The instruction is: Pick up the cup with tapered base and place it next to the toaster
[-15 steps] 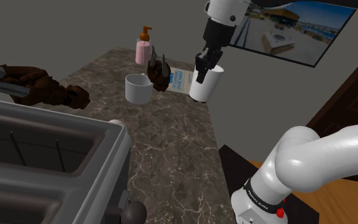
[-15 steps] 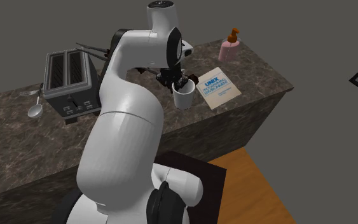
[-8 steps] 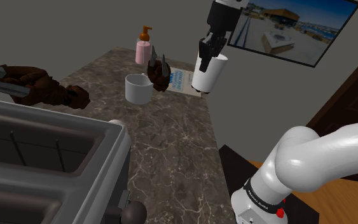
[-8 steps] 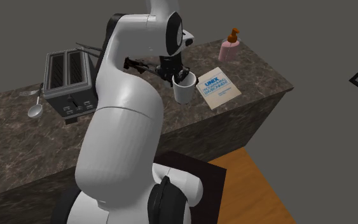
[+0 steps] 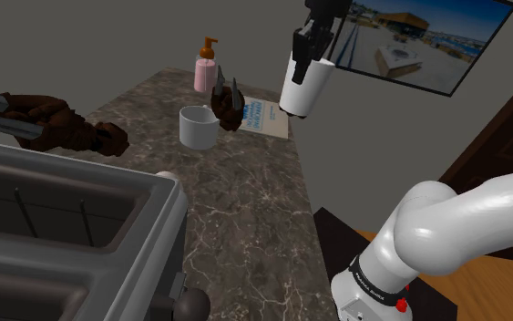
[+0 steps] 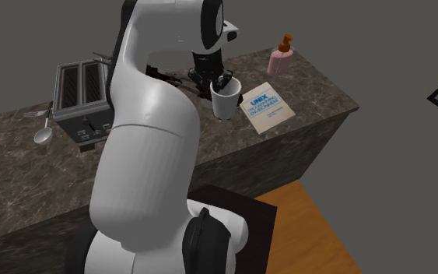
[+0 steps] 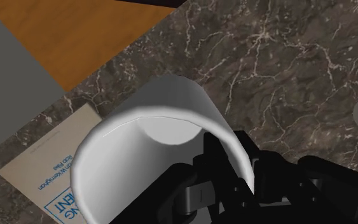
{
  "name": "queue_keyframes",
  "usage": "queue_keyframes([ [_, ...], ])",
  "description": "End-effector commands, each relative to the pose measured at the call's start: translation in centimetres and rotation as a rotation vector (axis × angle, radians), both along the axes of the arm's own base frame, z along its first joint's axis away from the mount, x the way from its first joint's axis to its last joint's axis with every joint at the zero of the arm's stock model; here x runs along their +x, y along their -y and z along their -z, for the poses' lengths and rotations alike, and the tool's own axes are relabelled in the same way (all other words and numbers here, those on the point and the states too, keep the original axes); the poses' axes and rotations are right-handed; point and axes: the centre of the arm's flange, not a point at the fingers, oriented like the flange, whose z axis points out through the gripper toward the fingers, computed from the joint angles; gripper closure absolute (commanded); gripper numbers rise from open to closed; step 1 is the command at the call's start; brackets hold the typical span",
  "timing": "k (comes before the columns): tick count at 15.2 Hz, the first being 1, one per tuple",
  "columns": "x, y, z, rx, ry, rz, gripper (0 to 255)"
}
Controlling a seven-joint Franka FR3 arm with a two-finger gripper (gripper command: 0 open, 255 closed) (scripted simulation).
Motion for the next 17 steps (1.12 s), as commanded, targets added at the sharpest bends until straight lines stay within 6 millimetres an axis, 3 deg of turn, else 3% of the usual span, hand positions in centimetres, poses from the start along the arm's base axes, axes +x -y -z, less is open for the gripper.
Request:
queue_keyframes([
  [1,-0.1,0.0,-1.1,0.0,0.0,0.0,255],
  [17,-0.1,0.0,-9.5,0.0,0.0,0.0,255],
])
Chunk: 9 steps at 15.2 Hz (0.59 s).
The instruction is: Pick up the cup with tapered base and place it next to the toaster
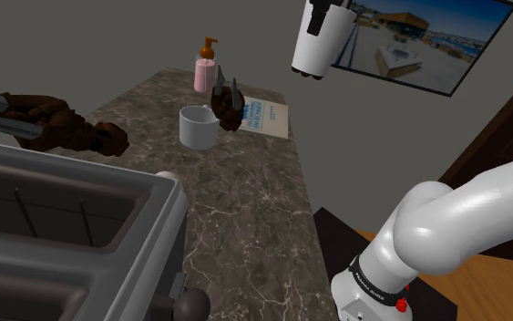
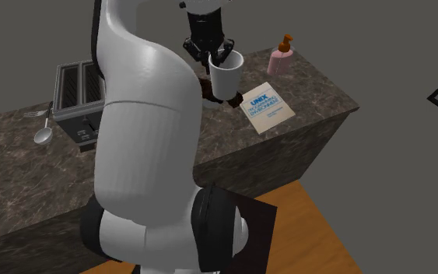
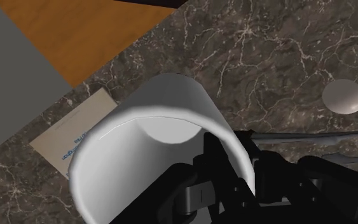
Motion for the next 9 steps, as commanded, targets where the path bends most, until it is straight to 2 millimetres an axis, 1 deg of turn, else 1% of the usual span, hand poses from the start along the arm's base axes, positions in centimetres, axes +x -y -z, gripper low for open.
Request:
queue_keyframes([
  [1,0.0,0.1,-1.0,0.0,0.0,0.0,255],
  [6,0.0,0.1,-3.6,0.0,0.0,0.0,255],
  [9,-2.4,-3.1,-3.7,0.0,0.0,0.0,255],
])
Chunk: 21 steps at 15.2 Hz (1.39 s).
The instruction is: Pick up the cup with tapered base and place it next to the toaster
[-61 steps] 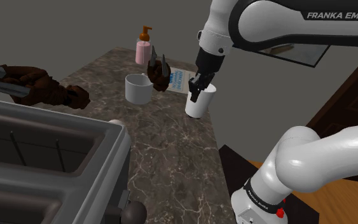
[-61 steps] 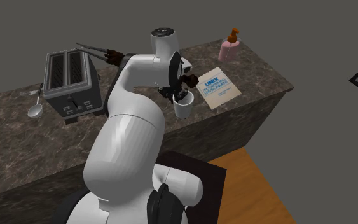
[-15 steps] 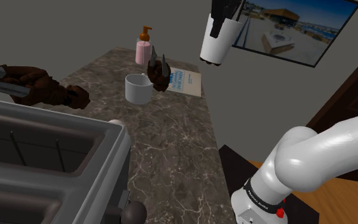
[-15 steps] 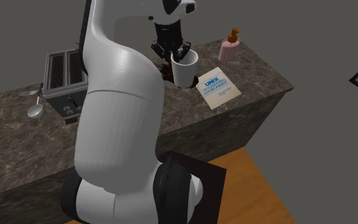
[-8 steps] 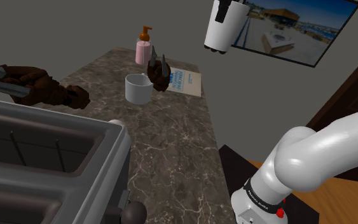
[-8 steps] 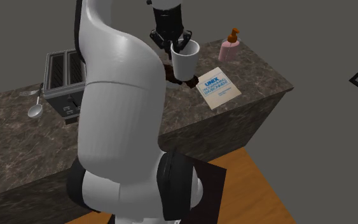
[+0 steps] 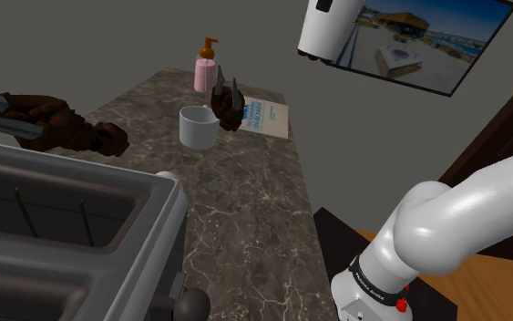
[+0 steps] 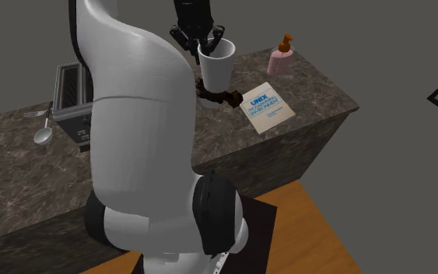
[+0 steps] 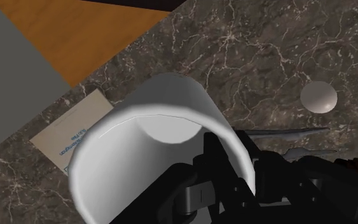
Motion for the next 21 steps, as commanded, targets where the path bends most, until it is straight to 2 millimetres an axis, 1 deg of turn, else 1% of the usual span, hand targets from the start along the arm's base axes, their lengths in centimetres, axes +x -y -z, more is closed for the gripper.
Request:
queue_keyframes([
  [1,-1.5,-2.0,0.0,0.0,0.0,0.001,255],
  [21,-17.1,-23.3,0.0,0.0,0.0,0.001,255],
])
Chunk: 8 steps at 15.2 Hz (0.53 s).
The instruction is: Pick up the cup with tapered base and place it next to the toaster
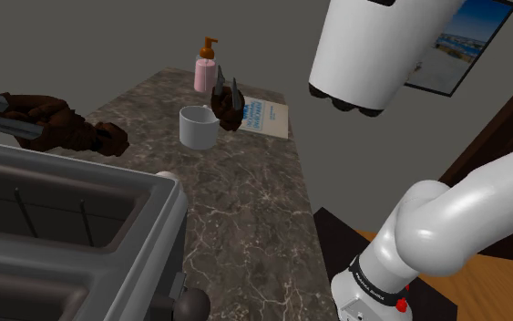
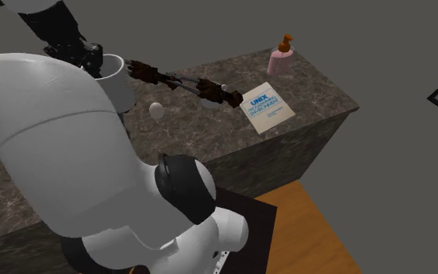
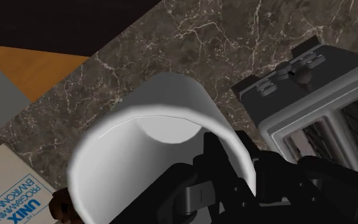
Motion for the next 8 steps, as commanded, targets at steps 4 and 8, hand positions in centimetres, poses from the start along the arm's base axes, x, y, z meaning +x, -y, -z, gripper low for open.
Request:
queue_keyframes([
  [4,-4.0,-5.5,0.0,0.001,0.0,0.001,255],
  [8,-7.1,-9.8,0.0,0.001,0.0,0.001,255],
])
